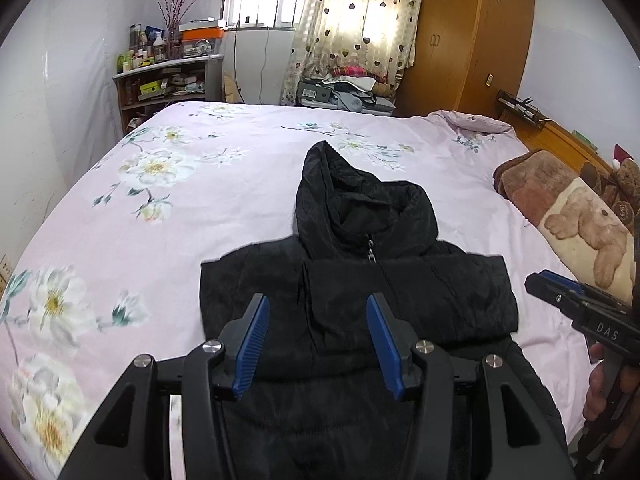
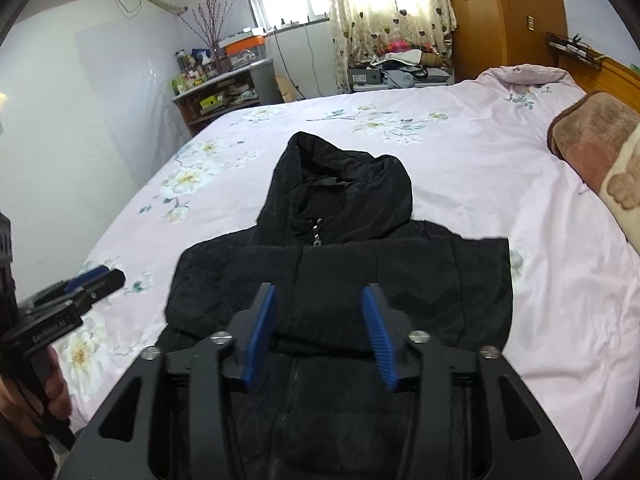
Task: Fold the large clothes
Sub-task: 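Open both tools and move them to the jacket hem, then grasp the jacket hem with both tools and lift it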
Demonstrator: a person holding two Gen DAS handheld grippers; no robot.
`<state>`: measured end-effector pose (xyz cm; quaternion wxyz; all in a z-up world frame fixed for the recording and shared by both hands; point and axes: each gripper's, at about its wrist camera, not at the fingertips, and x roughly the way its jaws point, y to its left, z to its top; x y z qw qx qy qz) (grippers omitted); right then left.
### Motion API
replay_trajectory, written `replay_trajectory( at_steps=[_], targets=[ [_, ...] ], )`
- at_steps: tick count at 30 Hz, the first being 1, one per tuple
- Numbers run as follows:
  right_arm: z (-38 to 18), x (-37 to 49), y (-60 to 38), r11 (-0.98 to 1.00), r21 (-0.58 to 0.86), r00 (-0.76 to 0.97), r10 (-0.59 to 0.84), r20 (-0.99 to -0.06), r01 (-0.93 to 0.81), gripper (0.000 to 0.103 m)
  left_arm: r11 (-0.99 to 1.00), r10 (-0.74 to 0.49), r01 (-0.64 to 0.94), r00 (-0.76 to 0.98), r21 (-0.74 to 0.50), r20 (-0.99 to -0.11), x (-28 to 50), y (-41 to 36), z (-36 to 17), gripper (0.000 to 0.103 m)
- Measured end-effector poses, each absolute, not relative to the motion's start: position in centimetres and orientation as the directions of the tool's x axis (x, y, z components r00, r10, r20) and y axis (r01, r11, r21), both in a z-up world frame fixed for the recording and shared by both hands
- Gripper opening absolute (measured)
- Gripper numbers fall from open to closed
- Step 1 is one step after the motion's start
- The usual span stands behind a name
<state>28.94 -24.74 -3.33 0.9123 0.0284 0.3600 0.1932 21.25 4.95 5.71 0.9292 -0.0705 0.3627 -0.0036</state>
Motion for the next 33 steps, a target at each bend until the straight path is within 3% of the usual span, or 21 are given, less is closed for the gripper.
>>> replay_trajectory(
  at_steps=[10,24,25,27,28,30,33],
  targets=[
    [-4.8,41.1,-24.3,0.925,0.209,0.639,0.371,-0.674,-0.317,0.049,0.993,-0.079,-0.007,0.721,-0.121,-0.689,34.7,6.1,3.9,0.065],
    [-12.2,58.4,-25.6,0.940,0.281,0.536,0.341,-0.772,-0.195,0.050,0.979,-0.124,-0.066,0.565,-0.195,-0.815,50.9,6.6,-6.5,0.065],
    [-12.7,59.2,-25.5,0.938,0.291,0.527,0.347,-0.776,-0.189,0.050,0.975,-0.138,-0.065,0.562,-0.210,-0.816,51.3,6.5,-6.9,0.063],
    [-13.5,60.6,-25.1,0.939,0.297,0.501,0.345,-0.794,-0.176,0.050,0.970,-0.161,-0.060,0.558,-0.234,-0.814,51.8,6.4,-7.4,0.038],
    [-13.8,61.0,-24.8,0.940,0.293,0.484,0.342,-0.806,-0.177,0.042,0.971,-0.160,-0.062,0.552,-0.231,-0.818,51.8,6.3,-7.6,0.018],
    [-13.6,60.6,-24.3,0.940,0.276,0.489,0.339,-0.804,-0.198,0.014,0.970,-0.163,-0.055,0.580,-0.238,-0.798,50.8,6.3,-7.1,0.010],
    [-11.7,58.9,-24.7,0.929,0.307,0.533,0.370,-0.761,-0.206,0.010,0.968,-0.172,-0.030,0.640,-0.248,-0.749,48.5,7.1,-5.0,0.007]
  ],
)
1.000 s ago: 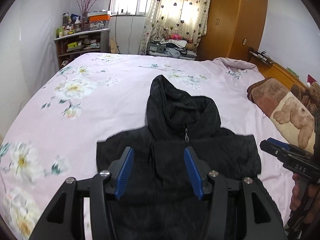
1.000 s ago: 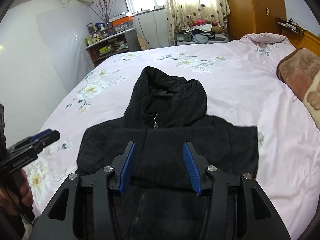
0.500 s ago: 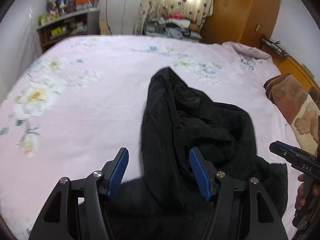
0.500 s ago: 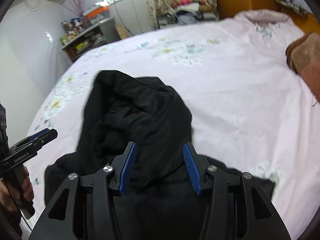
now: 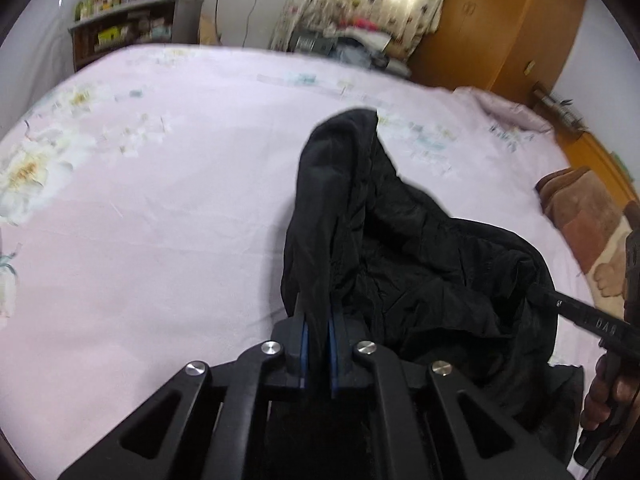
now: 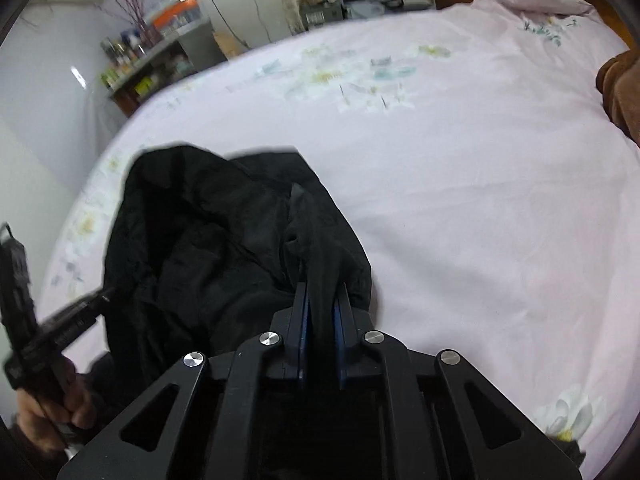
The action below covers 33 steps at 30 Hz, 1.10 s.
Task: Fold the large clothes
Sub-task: 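Grasp the jacket hem with both tools and lift it, then fold the hem up toward the hood with both tools and release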
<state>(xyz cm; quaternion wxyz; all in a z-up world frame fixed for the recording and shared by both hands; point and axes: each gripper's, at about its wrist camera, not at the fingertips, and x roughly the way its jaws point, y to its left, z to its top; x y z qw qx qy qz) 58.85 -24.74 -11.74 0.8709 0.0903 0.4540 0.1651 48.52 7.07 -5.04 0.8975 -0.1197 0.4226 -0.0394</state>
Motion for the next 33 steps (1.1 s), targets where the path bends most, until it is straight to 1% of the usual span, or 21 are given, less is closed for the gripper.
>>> replay_trajectory(
  at_steps=[2,8,11,16,22,25,27,31,33],
  targets=[
    [-9.7,56.7,-25.5,0.913,0.348,0.572,0.404,-0.714,-0.212,0.010,0.961,-0.196,-0.009,0.681,-0.276,-0.706,46.0,7.6,-3.1,0.007],
    [-5.5,48.1,-28.1,0.870,0.425,0.640,0.477,-0.602,-0.249,0.009,0.956,-0.231,0.062,0.765,-0.288,-0.601,37.0,8.0,1.8,0.007],
    [-5.3,44.2,-29.2,0.862,0.448,0.649,0.484,-0.587,-0.239,0.009,0.953,-0.242,0.076,0.774,-0.294,-0.585,33.2,7.5,2.5,0.007],
    [-7.6,39.0,-30.3,0.865,0.459,0.621,0.475,-0.623,-0.201,0.009,0.950,-0.247,0.064,0.754,-0.306,-0.608,27.4,6.5,1.4,0.007],
    [-11.6,34.9,-31.2,0.872,0.466,0.549,0.464,-0.695,-0.147,0.006,0.954,-0.208,-0.008,0.699,-0.299,-0.684,23.6,6.9,-1.5,0.007],
    [-12.7,33.5,-31.9,0.875,0.467,0.524,0.458,-0.718,-0.124,0.006,0.952,-0.190,-0.058,0.657,-0.300,-0.730,21.5,7.6,-2.8,0.007],
    [-12.7,32.9,-32.3,0.879,0.465,0.519,0.448,-0.728,-0.106,0.006,0.947,-0.186,-0.082,0.646,-0.310,-0.740,19.9,8.1,-3.1,0.007],
    [-10.6,31.9,-32.2,0.891,0.432,0.559,0.431,-0.708,-0.140,0.013,0.938,-0.161,-0.127,0.662,-0.322,-0.732,17.1,9.5,-2.3,0.008],
    [-9.6,32.0,-31.4,0.892,0.419,0.580,0.435,-0.689,-0.171,0.018,0.937,-0.166,-0.118,0.680,-0.330,-0.714,17.3,9.6,-1.3,0.008]
  ],
)
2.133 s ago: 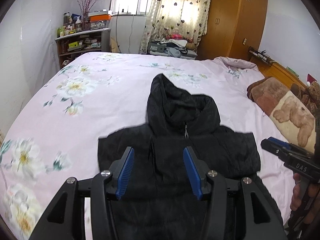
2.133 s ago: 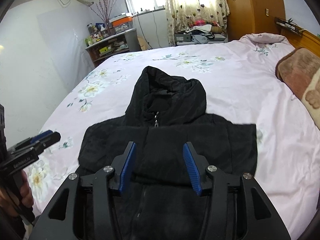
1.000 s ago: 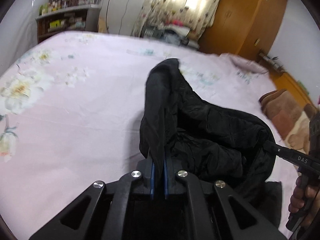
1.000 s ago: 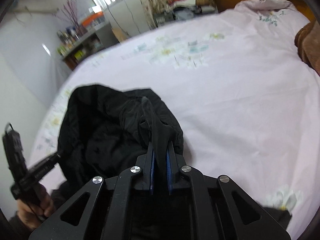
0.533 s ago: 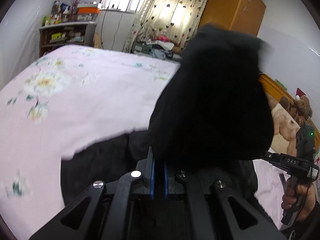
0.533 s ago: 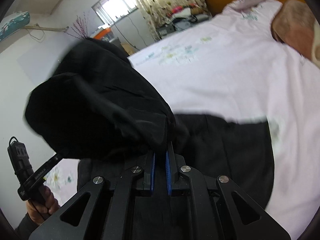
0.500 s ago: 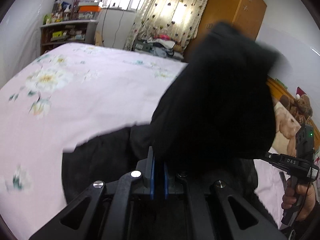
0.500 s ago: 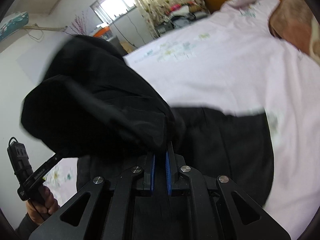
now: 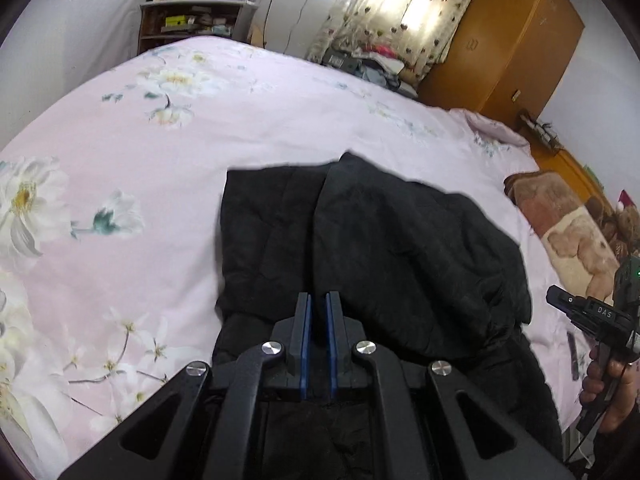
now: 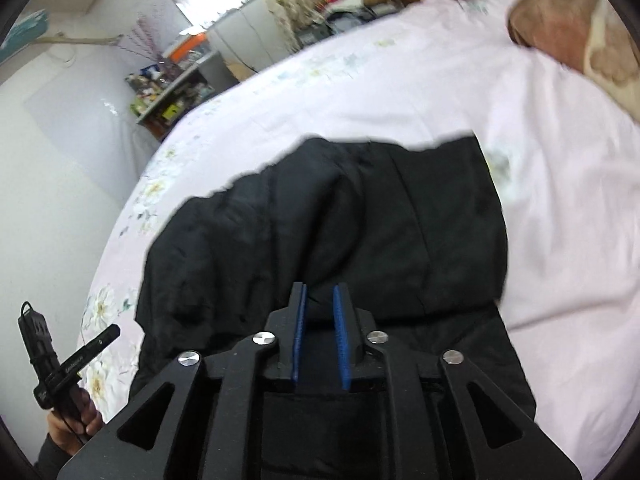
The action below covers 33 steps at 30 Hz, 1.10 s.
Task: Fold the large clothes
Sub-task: 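Fold the hem up toward the hood with both tools and release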
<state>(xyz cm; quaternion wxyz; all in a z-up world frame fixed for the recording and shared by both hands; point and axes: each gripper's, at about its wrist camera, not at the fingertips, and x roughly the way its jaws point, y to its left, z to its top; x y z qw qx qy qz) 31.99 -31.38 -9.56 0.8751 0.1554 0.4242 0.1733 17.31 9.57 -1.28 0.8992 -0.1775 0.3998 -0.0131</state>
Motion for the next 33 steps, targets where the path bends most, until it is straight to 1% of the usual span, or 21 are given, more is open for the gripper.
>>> replay_trajectory(
  at_steps=[3,5,8,9,10,12,14,15,16,19,22,23,25,27,30,32,33],
  targets=[
    [-8.3,33.1,-28.9,0.887,0.396,0.594,0.454,-0.664,-0.236,0.019,0.948,-0.185,-0.056,0.705,-0.314,-0.685,19.4,8.7,-0.4,0.012],
    [-8.5,33.7,-27.2,0.883,0.387,0.586,0.466,-0.663,-0.265,0.019,0.948,-0.220,-0.005,0.708,-0.317,-0.671,21.0,7.4,-0.3,0.014],
    [-10.0,34.6,-24.7,0.875,0.380,0.560,0.484,-0.672,-0.300,0.019,0.959,-0.233,0.044,0.688,-0.280,-0.688,22.7,5.2,-1.9,0.014],
    [-11.0,33.8,-24.7,0.872,0.383,0.547,0.489,-0.680,-0.304,0.019,0.965,-0.219,0.041,0.673,-0.259,-0.707,23.0,4.8,-2.8,0.014],
    [-12.8,34.1,-23.7,0.870,0.383,0.508,0.492,-0.707,-0.310,0.019,0.970,-0.202,0.027,0.647,-0.242,-0.735,23.1,4.4,-4.1,0.014],
    [-15.5,34.0,-22.6,0.881,0.360,0.463,0.469,-0.752,-0.307,0.019,0.971,-0.189,-0.005,0.593,-0.239,-0.783,23.1,4.1,-7.2,0.014],
    [-18.2,33.7,-21.9,0.888,0.347,0.437,0.452,-0.778,-0.301,0.018,0.965,-0.194,-0.028,0.587,-0.259,-0.786,22.3,4.5,-9.5,0.014],
    [-19.1,33.6,-21.9,0.890,0.346,0.431,0.448,-0.783,-0.298,0.016,0.965,-0.194,-0.029,0.592,-0.261,-0.782,22.0,4.7,-10.3,0.014],
    [-20.3,33.4,-21.8,0.891,0.346,0.420,0.445,-0.791,-0.293,0.015,0.964,-0.196,-0.029,0.594,-0.265,-0.780,21.8,4.7,-10.7,0.014],
    [-21.1,33.3,-21.6,0.891,0.340,0.425,0.445,-0.789,-0.301,0.014,0.966,-0.193,-0.031,0.583,-0.259,-0.789,22.4,4.7,-10.7,0.014],
    [-20.1,33.5,-21.4,0.896,0.326,0.411,0.431,-0.803,-0.303,0.014,0.967,-0.191,-0.031,0.563,-0.252,-0.804,22.6,4.6,-9.7,0.014],
    [-19.5,33.1,-21.5,0.896,0.319,0.412,0.428,-0.804,-0.308,0.016,0.967,-0.197,-0.028,0.553,-0.254,-0.810,22.3,4.7,-9.1,0.014],
    [-17.4,32.4,-21.9,0.894,0.309,0.439,0.432,-0.787,-0.325,0.017,0.963,-0.214,-0.019,0.554,-0.270,-0.804,21.4,4.6,-7.7,0.014],
    [-14.8,31.7,-22.7,0.890,0.294,0.494,0.441,-0.749,-0.349,0.017,0.962,-0.210,-0.019,0.586,-0.272,-0.782,20.6,5.0,-6.2,0.014],
    [-12.1,32.7,-23.7,0.902,0.263,0.562,0.421,-0.712,-0.342,0.017,0.949,-0.210,-0.044,0.648,-0.311,-0.732,21.5,5.7,-3.9,0.022],
    [-11.0,35.0,-24.1,0.916,0.250,0.599,0.396,-0.696,-0.314,0.017,0.957,-0.183,-0.039,0.690,-0.288,-0.701,23.7,5.3,-2.7,0.030],
    [-10.7,36.2,-24.1,0.923,0.241,0.614,0.381,-0.691,-0.301,0.017,0.963,-0.157,-0.047,0.705,-0.266,-0.692,25.2,5.2,-2.4,0.030]
  ],
)
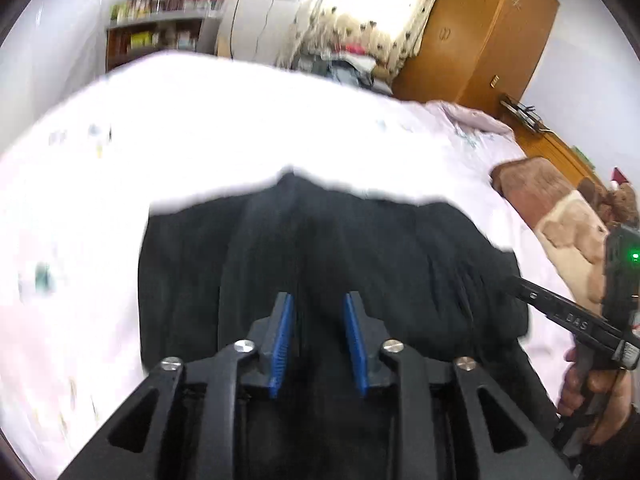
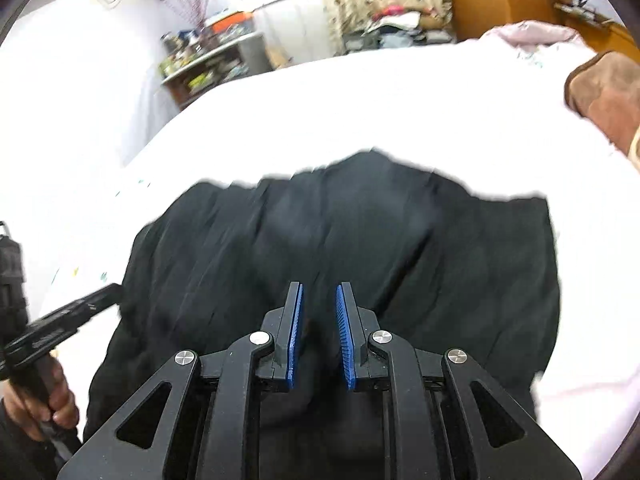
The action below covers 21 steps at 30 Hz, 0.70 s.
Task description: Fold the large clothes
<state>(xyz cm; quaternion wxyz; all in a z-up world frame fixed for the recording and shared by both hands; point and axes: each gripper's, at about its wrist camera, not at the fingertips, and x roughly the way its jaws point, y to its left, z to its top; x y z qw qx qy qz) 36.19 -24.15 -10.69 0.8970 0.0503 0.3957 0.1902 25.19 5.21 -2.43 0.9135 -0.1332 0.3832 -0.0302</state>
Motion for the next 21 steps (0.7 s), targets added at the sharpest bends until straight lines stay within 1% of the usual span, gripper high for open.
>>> replay_trajectory(
  at_steps=[2,4,6,7,9,12,15,17,19,21],
  targets=[
    [-10.5,38.8,-24.2,0.934,0.232,0.635,0.354,-0.687,-0.271,0.017,0.968,-0.123,-0.065,0.713,-0.241,-0.690,28.0,5.3,-3.0,0.030],
    [-11.9,41.5,-25.1,0.947,0.225,0.629,0.321,-0.708,-0.229,0.017,0.975,-0.071,-0.108,0.681,-0.196,-0.729,29.9,6.0,-5.4,0.030],
    [-14.3,43.0,-26.0,0.958,0.228,0.589,0.287,-0.756,-0.175,0.017,0.974,-0.071,-0.118,0.654,-0.195,-0.753,30.9,6.5,-8.4,0.030],
    [-15.7,43.2,-26.4,0.953,0.250,0.566,0.303,-0.767,-0.171,0.017,0.974,-0.076,-0.114,0.656,-0.198,-0.751,30.8,6.6,-9.4,0.030],
    [-17.3,42.9,-26.7,0.944,0.276,0.572,0.328,-0.752,-0.179,0.015,0.976,-0.080,-0.095,0.676,-0.194,-0.732,30.3,6.4,-10.4,0.029],
    [-17.9,42.0,-26.6,0.943,0.291,0.585,0.327,-0.742,-0.159,0.015,0.976,-0.079,-0.096,0.678,-0.195,-0.731,30.4,6.2,-10.2,0.029],
    [-15.6,41.9,-26.2,0.954,0.260,0.575,0.296,-0.763,-0.146,0.016,0.975,-0.083,-0.102,0.658,-0.198,-0.749,29.7,6.8,-8.0,0.029],
    [-13.1,40.3,-25.8,0.959,0.232,0.616,0.284,-0.734,-0.166,0.018,0.974,-0.104,-0.075,0.697,-0.216,-0.710,28.1,6.6,-5.7,0.029],
    [-10.7,37.6,-25.4,0.943,0.253,0.658,0.332,-0.676,-0.215,0.018,0.970,-0.142,-0.030,0.732,-0.239,-0.667,25.9,5.8,-4.0,0.029],
    [-10.2,35.4,-24.2,0.926,0.264,0.657,0.378,-0.652,-0.270,0.018,0.963,-0.195,0.017,0.731,-0.267,-0.654,24.1,4.6,-3.9,0.029]
  ],
)
